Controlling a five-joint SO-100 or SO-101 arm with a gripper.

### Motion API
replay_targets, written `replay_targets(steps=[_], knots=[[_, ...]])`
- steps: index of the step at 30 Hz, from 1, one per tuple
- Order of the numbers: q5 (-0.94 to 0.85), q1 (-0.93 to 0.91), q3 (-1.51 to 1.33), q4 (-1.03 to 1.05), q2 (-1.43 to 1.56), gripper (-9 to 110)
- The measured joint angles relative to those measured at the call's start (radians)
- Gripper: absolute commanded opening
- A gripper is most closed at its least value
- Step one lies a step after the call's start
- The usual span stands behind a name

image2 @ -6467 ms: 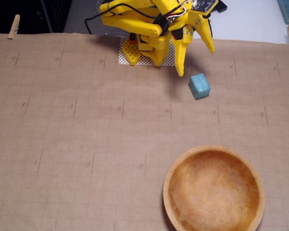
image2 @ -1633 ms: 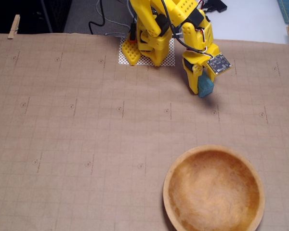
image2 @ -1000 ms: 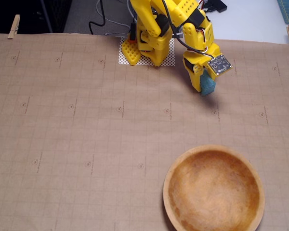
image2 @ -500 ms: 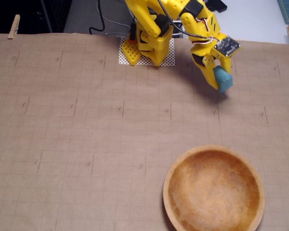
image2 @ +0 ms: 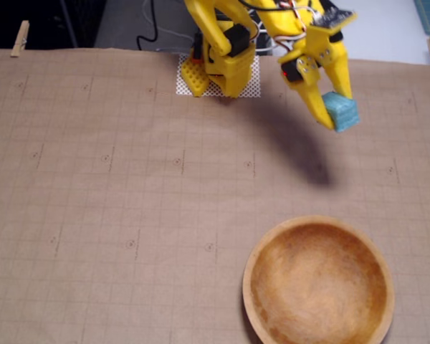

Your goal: Grasp a blue block and put it in the bowl.

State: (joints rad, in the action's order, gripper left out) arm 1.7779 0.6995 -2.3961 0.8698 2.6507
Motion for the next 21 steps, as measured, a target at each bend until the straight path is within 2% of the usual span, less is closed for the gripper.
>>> replay_targets(steps=[9, 14, 21], knots=[[0.0, -0.23, 0.126, 0.071, 0.0, -1], [0.0, -0.304, 0.181, 0.071, -0.026, -1], [0.0, -0.33, 0.316, 0.071, -0.21, -1]])
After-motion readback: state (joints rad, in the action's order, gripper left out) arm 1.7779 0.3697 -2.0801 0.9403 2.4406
